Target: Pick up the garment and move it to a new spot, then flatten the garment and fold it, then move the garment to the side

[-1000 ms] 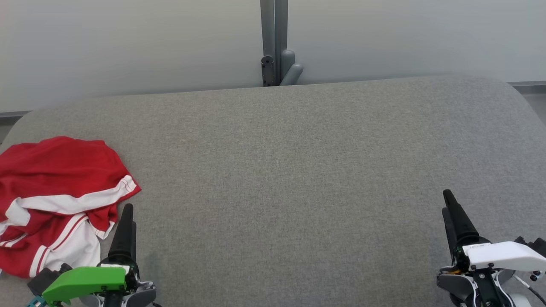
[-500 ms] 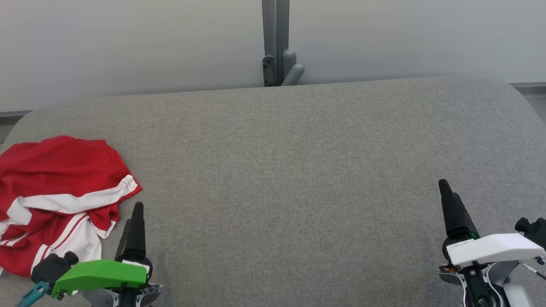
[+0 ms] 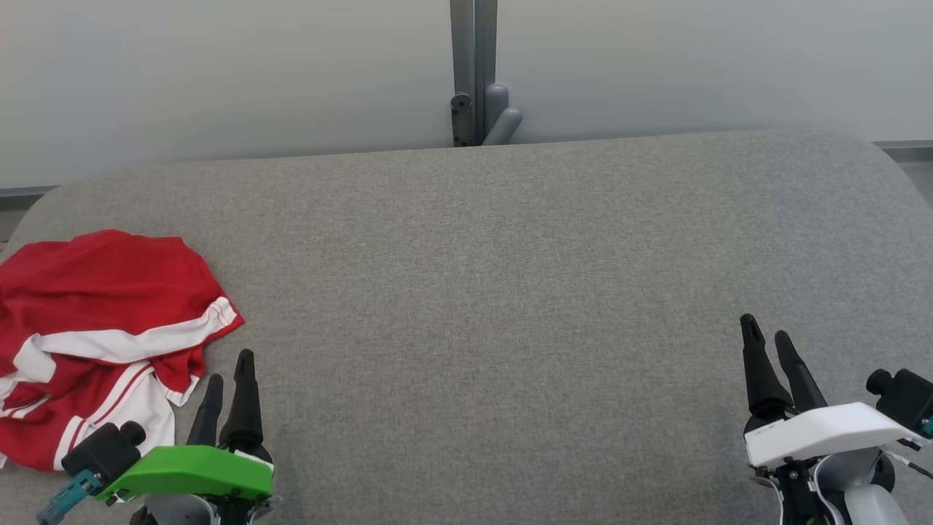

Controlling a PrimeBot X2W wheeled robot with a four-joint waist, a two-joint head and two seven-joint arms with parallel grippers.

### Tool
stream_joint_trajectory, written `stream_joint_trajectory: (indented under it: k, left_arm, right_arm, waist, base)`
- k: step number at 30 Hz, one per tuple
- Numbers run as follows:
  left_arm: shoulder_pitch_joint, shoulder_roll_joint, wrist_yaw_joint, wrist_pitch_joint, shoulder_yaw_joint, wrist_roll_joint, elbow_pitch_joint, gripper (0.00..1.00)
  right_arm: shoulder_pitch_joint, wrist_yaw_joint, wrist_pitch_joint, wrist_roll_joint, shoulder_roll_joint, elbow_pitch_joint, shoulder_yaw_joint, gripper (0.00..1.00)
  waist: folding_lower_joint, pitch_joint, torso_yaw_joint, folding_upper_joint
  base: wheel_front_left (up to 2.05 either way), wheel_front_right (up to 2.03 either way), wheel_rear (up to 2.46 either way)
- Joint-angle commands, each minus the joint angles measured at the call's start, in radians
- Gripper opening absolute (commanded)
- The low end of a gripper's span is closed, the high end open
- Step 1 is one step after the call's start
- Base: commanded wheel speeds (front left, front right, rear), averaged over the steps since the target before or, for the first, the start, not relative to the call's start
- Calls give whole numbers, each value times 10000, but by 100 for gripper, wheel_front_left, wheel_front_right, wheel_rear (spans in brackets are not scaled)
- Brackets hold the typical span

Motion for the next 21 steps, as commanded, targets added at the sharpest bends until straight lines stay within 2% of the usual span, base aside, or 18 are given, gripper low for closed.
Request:
stream_joint_trajectory:
  k: [1, 21]
  left_arm:
    - [-174, 15, -62, -125, 42, 403, -122, 100]
    - [-27, -14, -211, -729, 165, 3328, -51, 100]
  right_arm:
    - [21, 3, -128, -417, -107, -159, -15, 100]
    - [171, 4, -729, -3043, -147, -236, -74, 100]
  waist:
    - [0, 1, 4, -1]
    - [0, 52, 7, -1]
  base:
    - [0, 0, 0]
    - [0, 0, 0]
